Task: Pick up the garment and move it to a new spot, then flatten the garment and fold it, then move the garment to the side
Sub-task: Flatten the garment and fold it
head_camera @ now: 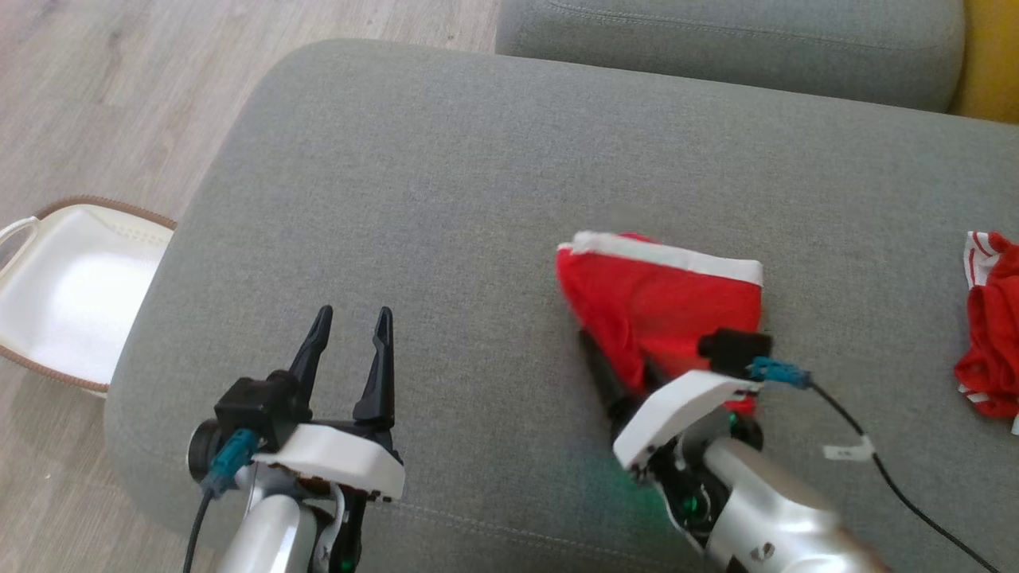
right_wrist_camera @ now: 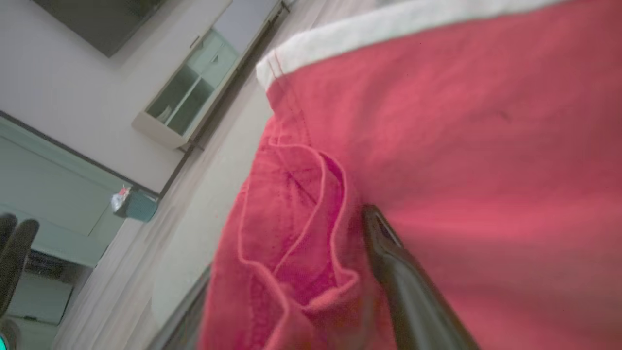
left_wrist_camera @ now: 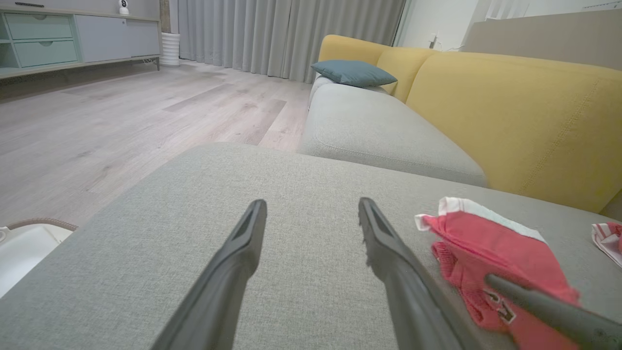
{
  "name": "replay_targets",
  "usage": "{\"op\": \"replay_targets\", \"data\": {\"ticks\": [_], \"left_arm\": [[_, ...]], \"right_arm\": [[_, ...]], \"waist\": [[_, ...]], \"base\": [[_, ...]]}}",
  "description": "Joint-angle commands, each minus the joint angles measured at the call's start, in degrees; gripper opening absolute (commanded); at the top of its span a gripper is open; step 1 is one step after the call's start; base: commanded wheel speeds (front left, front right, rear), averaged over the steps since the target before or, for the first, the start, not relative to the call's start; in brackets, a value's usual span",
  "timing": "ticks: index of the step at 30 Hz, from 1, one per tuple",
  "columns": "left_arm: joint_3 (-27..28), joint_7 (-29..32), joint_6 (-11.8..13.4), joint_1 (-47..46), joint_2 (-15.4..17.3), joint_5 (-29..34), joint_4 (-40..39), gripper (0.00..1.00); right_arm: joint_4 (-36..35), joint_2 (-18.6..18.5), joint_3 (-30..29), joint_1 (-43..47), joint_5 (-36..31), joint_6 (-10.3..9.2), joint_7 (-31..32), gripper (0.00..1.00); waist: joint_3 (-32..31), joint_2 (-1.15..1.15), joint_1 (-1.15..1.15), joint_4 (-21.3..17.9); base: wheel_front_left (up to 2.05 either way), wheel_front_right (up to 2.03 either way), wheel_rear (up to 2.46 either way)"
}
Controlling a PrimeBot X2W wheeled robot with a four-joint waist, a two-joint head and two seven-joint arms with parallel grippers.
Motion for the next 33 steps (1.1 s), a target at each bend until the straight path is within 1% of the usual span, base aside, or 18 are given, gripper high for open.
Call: {"op": "replay_targets", "data": {"ticks": [1, 3, 6, 9, 14, 18, 22, 26, 27, 28, 29, 31, 33], "left_arm": [[1.5, -0.7, 0.2, -3.0, 0.4, -0.3, -1.9, 1.0], [1.5, -0.7, 0.3, -3.0, 0.4, -0.4, -1.9, 1.0], [1.5, -0.7, 0.4, -3.1, 0.4, -0.6, -2.0, 1.0], [1.6, -0.7, 0.5, -3.0, 0.4, -0.6, -2.0, 1.0], [2.2, -0.7, 0.6, -2.8, 0.4, -0.4, -2.0, 1.0], [2.9, -0.7, 0.6, -2.6, 0.4, 0.0, -2.4, 1.0], [3.7, -0.7, 0.5, -2.3, 0.4, 0.4, -2.9, 1.0], [4.2, -0.7, 0.3, -2.6, 0.4, 0.8, -3.8, 1.0], [4.4, -0.7, 0.2, -2.7, 0.4, 0.9, -4.1, 1.0], [4.8, -0.7, 0.1, -2.9, 0.4, 1.0, -4.6, 1.0], [4.9, -0.7, 0.1, -3.0, 0.4, 1.0, -4.9, 1.0], [5.2, -0.7, 0.0, -3.1, 0.4, 0.8, -5.4, 1.0], [5.3, -0.7, 0.1, -3.2, 0.4, 0.5, -5.8, 1.0]], "right_arm": [[-0.9, 0.5, 1.3, -2.0, 1.0, 0.37, 0.6, 1.0], [0.6, 0.5, 4.2, -2.4, 2.4, 0.37, 3.7, 1.0], [1.5, 0.5, 6.3, -3.7, 4.1, 0.37, 3.3, 1.0], [1.8, 0.5, 7.2, -5.0, 5.8, 0.37, 1.5, 1.0], [3.2, 0.5, 7.0, -8.0, 6.5, 0.37, -1.1, 1.0], [5.9, 0.5, 4.4, -10.8, 4.2, 0.37, -1.7, 1.0], [7.4, 0.4, -3.4, -13.5, -3.2, 0.37, -1.7, 1.0], [5.2, -2.0, -13.2, -12.9, -14.3, 0.37, -1.7, 1.0], [3.8, -2.5, -15.9, -12.1, -17.3, 0.37, -1.7, 1.0], [0.1, -3.5, -21.0, -9.7, -24.1, 0.37, -1.7, 1.0], [-2.1, -3.7, -23.7, -8.2, -27.7, 0.37, -1.7, 1.0], [-7.1, -3.7, -29.0, -4.6, -35.0, 0.37, -1.7, 1.0], [-12.2, -2.6, -34.1, -0.4, -40.9, 0.37, -1.7, 1.0]], "waist": [[0.0, 0.0, 0.0, -0.1], [0.1, 0.0, 0.0, -0.2], [0.1, 0.0, 0.0, -0.6], [-0.2, 0.0, 0.0, -1.1], [-1.2, 0.0, 0.0, -2.4], [-2.3, 0.0, 0.0, -4.1], [-3.2, 0.0, 0.0, -6.0], [-3.5, 0.0, 0.0, -7.9], [-3.5, 0.0, 0.0, -8.3], [-3.5, 0.0, 0.0, -9.2], [-3.5, 0.0, 0.0, -9.6], [-3.4, 0.0, 0.0, -10.4], [-3.5, 0.0, 0.0, -11.0]], "base": [[0.0, 0.0, 0.0], [0.0, 0.0, 0.0], [0.0, 0.0, 0.0], [0.0, 0.0, 0.0], [0.0, 0.0, 0.0], [0.0, 0.0, 0.0], [0.0, 0.0, 0.0], [0.0, 0.0, 0.0], [0.0, 0.0, 0.0], [0.0, 0.0, 0.0], [0.0, 0.0, 0.0], [0.0, 0.0, 0.0], [0.0, 0.0, 0.0]]}}
